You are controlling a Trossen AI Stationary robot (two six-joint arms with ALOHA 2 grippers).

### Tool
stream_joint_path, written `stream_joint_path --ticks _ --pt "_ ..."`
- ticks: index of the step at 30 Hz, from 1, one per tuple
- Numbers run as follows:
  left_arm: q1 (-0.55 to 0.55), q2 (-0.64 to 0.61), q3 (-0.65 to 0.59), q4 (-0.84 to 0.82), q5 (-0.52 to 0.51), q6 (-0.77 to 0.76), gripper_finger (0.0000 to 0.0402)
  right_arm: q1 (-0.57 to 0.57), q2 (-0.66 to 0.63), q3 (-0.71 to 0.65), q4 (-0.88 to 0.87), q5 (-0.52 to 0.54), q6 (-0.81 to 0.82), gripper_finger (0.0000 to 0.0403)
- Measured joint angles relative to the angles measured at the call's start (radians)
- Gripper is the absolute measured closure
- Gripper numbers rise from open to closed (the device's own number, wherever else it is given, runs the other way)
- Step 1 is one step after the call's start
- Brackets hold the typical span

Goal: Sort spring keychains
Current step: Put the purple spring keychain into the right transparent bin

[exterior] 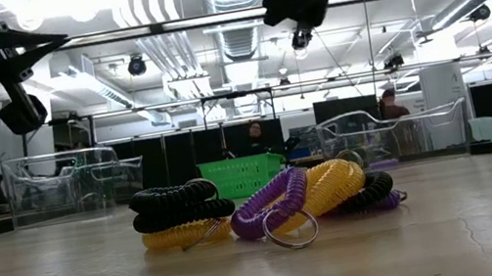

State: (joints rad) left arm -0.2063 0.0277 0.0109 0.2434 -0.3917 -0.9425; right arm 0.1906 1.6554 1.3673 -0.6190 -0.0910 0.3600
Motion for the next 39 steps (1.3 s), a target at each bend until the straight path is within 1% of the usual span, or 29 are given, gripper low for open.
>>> stream_joint_path --ticks 5,9,13,20,25,33,39 --pt "0.0 0.002 0.0 0.0 0.001 0.0 0.0401 0.034 0.047 0.0 0.061 0.0 0.042 0.0323" --pt "0.0 0.002 0.0 0.0 0.002 0.0 0.0401 0.061 0.09 0.0 0.131 0.0 0.052 0.0317" --pt "0.0 0.002 0.0 0.001 0.002 -0.001 0.0401 0.083 0.13 0.0 0.189 -0.014 0.052 0.0293" --pt "0.0 0.002 0.0 -0.001 0.002 -0.001 0.0401 0.113 0.178 0.0 0.201 -0.015 0.075 0.0233" --pt "0.0 0.001 0.0 -0.004 0.002 -0.001 0.0401 0.134 0.216 0.0 0.223 -0.015 0.078 0.0209" --pt "0.0 0.003 0.0 -0.005 0.002 -0.006 0.0401 0.146 0.301 0.014 0.231 -0.016 0.099 0.0213" --pt "0.0 0.003 0.0 -0.006 0.008 -0.009 0.0401 0.159 0.38 0.078 0.212 -0.023 0.086 0.0212"
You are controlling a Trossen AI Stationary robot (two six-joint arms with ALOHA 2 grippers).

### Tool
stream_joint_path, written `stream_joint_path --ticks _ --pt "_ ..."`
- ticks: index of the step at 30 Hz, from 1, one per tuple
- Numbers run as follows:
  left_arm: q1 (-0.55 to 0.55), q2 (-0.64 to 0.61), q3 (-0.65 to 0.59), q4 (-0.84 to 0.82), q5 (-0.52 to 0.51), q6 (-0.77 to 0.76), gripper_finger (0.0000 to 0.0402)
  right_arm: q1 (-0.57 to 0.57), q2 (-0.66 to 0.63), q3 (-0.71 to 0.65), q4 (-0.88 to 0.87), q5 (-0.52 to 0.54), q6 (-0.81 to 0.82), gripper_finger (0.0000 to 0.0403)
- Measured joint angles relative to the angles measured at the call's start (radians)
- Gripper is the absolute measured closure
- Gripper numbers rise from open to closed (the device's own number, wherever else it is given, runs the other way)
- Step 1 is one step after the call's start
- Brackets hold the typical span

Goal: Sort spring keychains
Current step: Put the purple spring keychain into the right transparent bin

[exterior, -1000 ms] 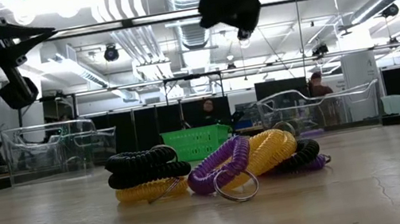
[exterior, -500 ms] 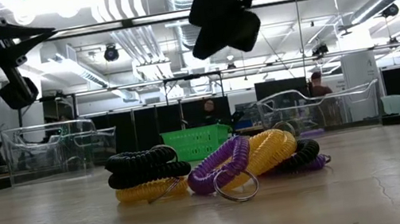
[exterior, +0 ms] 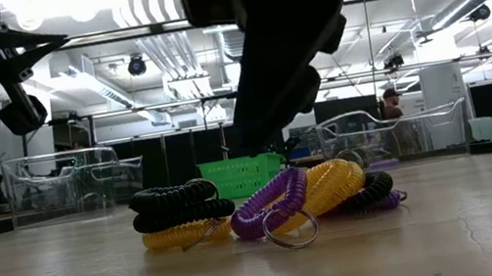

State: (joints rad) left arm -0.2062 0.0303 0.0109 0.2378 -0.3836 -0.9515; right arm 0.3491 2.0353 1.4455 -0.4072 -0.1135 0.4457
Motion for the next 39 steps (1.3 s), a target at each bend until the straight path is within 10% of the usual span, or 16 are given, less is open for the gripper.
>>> stream_joint_path --ticks 39 --pt "0.0 0.0 0.0 0.0 -0.003 -0.013 0.0401 0.024 0.094 0.091 -0.164 0.088 -0.105 0.0261"
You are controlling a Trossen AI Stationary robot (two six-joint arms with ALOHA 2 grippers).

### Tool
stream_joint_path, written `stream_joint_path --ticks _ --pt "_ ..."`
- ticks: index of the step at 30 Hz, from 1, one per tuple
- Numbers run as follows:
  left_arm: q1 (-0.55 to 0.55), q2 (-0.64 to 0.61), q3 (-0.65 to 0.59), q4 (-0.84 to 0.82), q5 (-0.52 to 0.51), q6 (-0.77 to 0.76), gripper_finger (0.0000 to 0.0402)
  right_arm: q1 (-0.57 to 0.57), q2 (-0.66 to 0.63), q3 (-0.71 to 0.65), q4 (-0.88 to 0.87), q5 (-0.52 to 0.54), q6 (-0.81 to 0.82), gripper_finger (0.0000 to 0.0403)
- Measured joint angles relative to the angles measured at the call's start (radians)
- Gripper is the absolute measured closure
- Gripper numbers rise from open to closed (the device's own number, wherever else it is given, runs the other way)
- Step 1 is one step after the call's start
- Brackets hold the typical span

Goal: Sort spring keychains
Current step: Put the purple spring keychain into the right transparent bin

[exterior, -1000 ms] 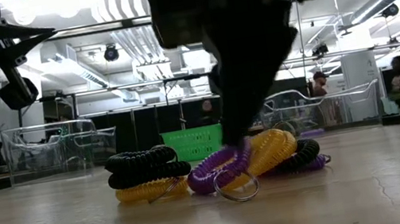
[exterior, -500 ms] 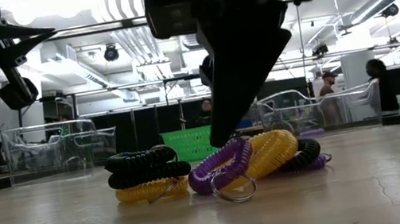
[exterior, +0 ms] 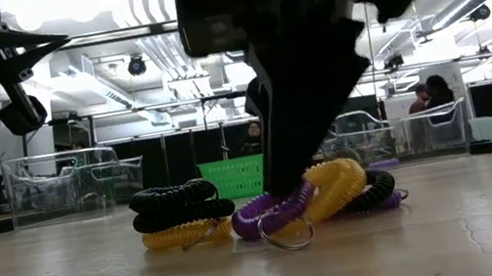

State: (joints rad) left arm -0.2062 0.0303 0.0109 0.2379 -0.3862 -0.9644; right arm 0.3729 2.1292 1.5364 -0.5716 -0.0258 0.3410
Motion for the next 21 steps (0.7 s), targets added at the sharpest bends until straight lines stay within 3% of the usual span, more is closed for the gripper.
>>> stream_joint_path --ticks 6,14,21 --pt "0.0 0.0 0.0 -0.001 0.0 -0.006 0.0401 0.0 0.002 0.002 -0.023 0.01 -0.001 0.0289" --pt "0.0 0.0 0.0 0.0 0.0 -0.007 0.0401 0.0 0.001 0.009 -0.112 0.029 -0.001 0.0382" --pt "0.0 0.0 0.0 0.0 0.0 -0.006 0.0401 0.0 -0.007 0.039 -0.148 0.037 0.015 0.0388"
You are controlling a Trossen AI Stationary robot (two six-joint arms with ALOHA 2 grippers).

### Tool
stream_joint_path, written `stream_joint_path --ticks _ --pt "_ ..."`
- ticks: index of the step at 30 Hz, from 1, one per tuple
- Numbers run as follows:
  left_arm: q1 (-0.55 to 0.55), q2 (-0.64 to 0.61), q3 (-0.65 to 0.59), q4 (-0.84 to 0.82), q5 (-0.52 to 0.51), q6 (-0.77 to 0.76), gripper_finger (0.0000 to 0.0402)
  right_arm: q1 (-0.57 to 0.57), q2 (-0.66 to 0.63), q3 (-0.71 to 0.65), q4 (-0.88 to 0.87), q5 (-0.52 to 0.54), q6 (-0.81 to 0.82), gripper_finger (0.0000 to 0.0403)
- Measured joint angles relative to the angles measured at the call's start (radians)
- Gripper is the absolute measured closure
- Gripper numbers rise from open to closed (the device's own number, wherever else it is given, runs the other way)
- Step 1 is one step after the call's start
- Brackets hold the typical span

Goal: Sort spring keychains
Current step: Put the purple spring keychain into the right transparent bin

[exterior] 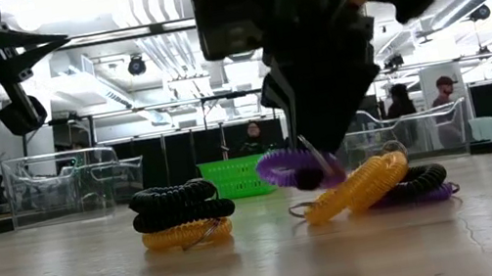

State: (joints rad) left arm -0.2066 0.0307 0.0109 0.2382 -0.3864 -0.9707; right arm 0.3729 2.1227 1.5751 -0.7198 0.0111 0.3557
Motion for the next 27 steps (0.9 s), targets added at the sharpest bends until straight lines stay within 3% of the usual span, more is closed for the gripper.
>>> stream_joint_path --ticks 15,27 --pt "0.0 0.0 0.0 0.0 0.0 -0.001 0.0401 -0.008 -0.013 0.1 -0.204 0.095 -0.014 0.039" --pt "0.0 0.0 0.0 0.004 0.0 -0.002 0.0401 -0.092 -0.128 0.047 -0.259 0.176 0.03 0.0391"
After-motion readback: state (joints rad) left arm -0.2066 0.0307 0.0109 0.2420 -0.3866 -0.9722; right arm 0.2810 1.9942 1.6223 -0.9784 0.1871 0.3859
